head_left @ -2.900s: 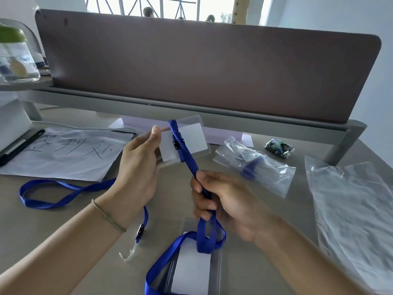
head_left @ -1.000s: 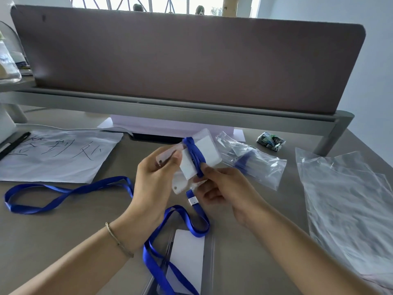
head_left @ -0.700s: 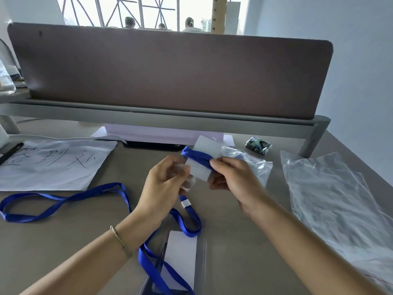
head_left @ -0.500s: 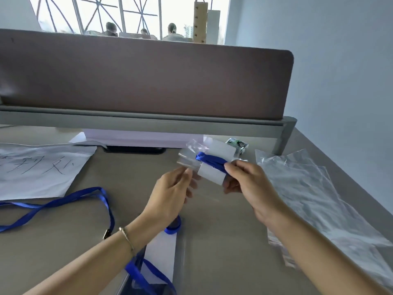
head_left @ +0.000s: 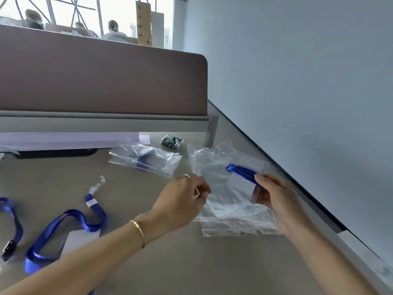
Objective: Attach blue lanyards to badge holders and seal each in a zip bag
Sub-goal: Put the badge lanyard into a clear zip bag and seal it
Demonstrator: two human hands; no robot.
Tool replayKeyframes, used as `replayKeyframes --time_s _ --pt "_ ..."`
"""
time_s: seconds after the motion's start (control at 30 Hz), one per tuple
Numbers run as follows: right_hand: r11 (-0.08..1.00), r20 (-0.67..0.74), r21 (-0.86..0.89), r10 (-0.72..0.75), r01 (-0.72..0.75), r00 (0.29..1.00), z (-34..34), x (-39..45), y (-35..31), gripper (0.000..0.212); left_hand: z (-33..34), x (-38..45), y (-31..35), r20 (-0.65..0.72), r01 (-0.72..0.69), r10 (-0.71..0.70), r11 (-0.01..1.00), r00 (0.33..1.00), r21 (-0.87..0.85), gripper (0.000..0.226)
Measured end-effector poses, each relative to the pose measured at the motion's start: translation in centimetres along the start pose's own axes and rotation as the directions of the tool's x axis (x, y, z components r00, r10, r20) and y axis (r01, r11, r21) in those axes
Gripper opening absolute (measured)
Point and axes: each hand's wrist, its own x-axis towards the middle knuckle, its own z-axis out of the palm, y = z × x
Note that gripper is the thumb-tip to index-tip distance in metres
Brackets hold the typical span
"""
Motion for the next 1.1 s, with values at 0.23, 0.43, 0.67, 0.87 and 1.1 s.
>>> replayKeyframes --time_s 0.23,0.43,0.67,0.87,1.1 --pt "0.996 -0.073 -0.008 0.083 -0.084 0.994 -5.7 -0.7 1.3 0.023 4.7 1.8 3.2 0.116 -0.100 0.080 0.978 0.990 0.181 0.034" --pt "0.980 0.033 -0.040 0.198 -0.197 0.980 -8.3 -1.1 1.5 0.024 6.4 3.1 4.2 0.111 -0.042 0.012 0.961 0.994 0.272 0.012" --pt "0.884 0.255 0.006 0.450 -0.467 0.856 -8.5 -1.1 1.0 0.023 6.9 3.8 4.8 -0.045 -0.103 0.122 0.949 0.991 0.299 0.012" --pt "0.863 0.114 0.129 0.477 -0.489 0.871 -8.2 0.2 1.8 0.020 7.5 3.8 4.4 -0.104 -0.296 0.356 0.879 0.928 0.373 0.011" --pt "0.928 0.052 0.003 0.372 -0.373 0.927 -7.5 0.6 2.2 0.025 7.9 3.8 4.5 -0.144 -0.383 0.462 0.843 0.875 0.377 0.014"
